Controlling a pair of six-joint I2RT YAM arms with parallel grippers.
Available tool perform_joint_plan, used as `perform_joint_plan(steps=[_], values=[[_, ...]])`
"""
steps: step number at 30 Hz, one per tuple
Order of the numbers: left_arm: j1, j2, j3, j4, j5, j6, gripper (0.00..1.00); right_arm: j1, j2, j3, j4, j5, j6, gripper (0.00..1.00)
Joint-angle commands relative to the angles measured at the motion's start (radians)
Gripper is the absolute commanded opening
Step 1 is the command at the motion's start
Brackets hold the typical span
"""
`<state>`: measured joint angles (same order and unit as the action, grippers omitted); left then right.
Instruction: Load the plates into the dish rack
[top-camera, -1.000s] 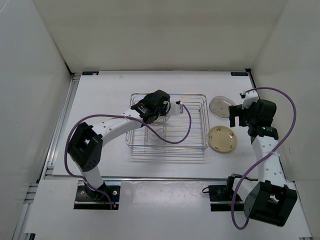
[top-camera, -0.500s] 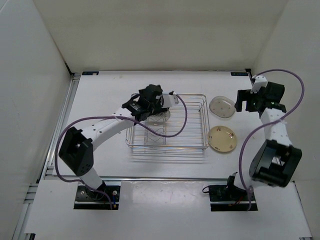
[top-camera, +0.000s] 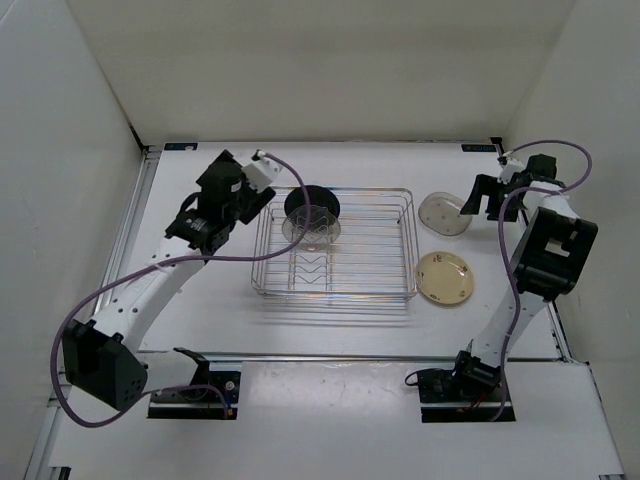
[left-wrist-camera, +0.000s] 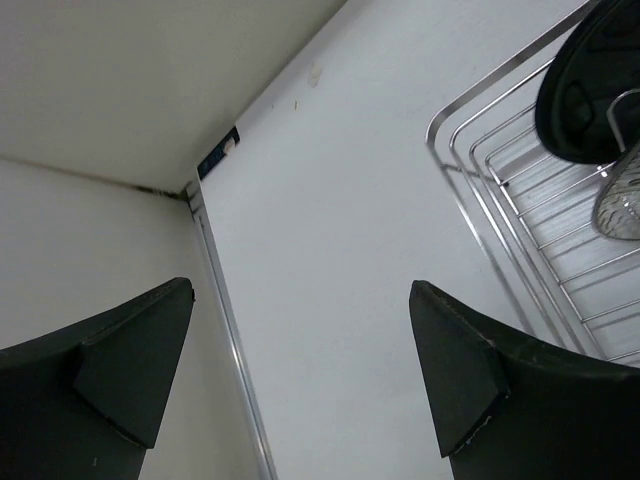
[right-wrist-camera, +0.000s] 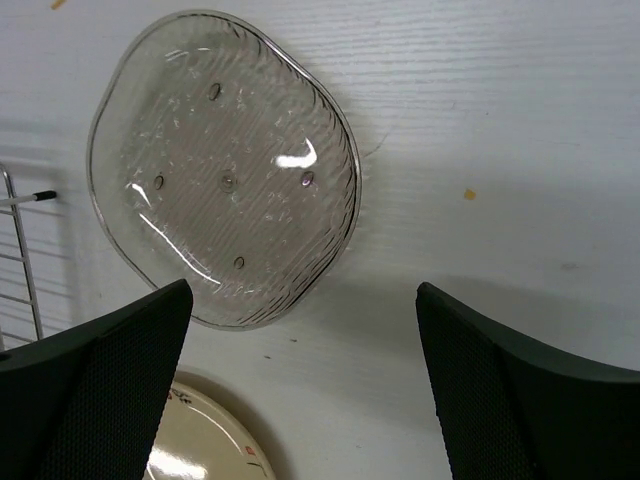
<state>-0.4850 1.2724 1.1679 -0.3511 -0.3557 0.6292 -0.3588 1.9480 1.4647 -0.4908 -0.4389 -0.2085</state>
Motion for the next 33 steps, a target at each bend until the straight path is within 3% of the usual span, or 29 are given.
perform_joint_plan(steps=[1,7,16,22,25,27,29,33], values=[[0.092,-0.064,-0.068,-0.006,0.079,-0.092,1.00,-0.003,0.064,0.104,-0.072,-0.054,0.050,0.95],[0.258,-0.133,-0.143,-0.006,0.210,-0.146,1.00,-0.012,0.155,0.158,-0.072,-0.081,0.083,0.84],[0.292,-0.174,-0.163,-0.006,0.209,-0.155,1.00,-0.012,0.232,0.194,-0.072,-0.124,0.132,0.64],[0.315,-0.185,-0.175,-0.006,0.218,-0.177,1.00,-0.012,0.264,0.194,-0.072,-0.156,0.144,0.57],[0.324,-0.185,-0.195,-0.006,0.218,-0.177,1.00,-0.012,0.275,0.184,-0.063,-0.167,0.153,0.48],[0.324,-0.195,-0.206,-0.006,0.227,-0.186,1.00,-0.012,0.285,0.184,-0.063,-0.167,0.162,0.37],[0.333,-0.196,-0.206,-0.006,0.227,-0.186,1.00,-0.012,0.295,0.184,-0.054,-0.178,0.162,0.34],[0.342,-0.206,-0.206,-0.006,0.227,-0.186,1.00,-0.012,0.305,0.184,-0.054,-0.178,0.172,0.12]])
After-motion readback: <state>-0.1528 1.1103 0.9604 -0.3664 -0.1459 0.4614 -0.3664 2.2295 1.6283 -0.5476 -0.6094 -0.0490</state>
